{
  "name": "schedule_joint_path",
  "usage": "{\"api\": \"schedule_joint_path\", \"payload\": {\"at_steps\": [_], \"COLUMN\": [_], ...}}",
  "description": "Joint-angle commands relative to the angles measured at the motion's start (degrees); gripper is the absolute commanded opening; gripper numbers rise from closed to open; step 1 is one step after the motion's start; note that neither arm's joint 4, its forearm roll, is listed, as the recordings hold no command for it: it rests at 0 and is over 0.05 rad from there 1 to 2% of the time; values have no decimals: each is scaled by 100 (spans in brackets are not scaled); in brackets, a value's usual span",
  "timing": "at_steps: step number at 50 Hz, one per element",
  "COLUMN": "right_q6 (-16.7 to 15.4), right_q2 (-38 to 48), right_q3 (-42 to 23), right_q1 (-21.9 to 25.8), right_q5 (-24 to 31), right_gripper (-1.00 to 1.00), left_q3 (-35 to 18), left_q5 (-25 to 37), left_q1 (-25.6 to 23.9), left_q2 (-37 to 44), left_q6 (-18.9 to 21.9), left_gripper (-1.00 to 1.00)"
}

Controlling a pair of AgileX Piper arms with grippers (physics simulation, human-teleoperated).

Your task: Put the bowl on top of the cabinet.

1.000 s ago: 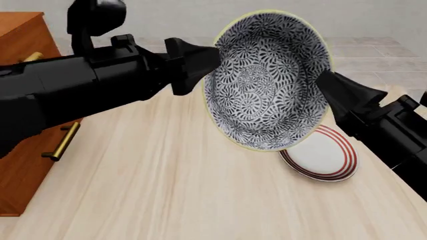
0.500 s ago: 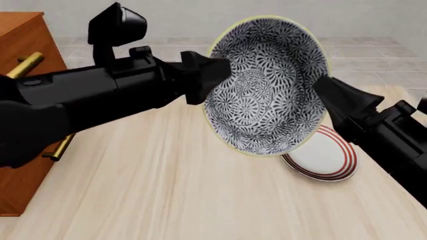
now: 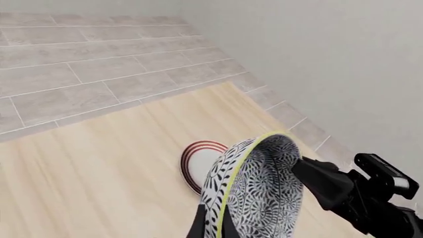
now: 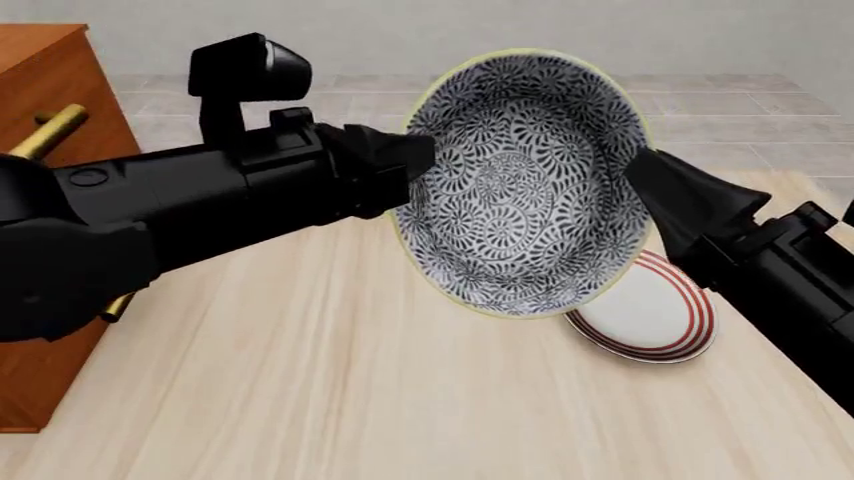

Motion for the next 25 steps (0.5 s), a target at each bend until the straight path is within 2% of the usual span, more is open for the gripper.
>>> {"api": "schedule_joint_path", "payload": {"at_steps": [1,3,4,25], "right_q6": [-47,-63,-71,-97], "right_q2": [-7,-49,-79,-532], "right_q3": [18,9,4,68], "right_q1": [-42,-27,-40,-11], "right_q5": [12,29,41,365], "right_gripper": [-100,-100,100,100], "left_q3": [-29,-47,-45,-98], "left_q5": [1,24,25,-29], "left_q1": [131,141,168,562], "left_q2": [-84,-90,-98,73], "left_q6": [94,96,88,36], "left_gripper": [-100,-100,-100,-100]}}
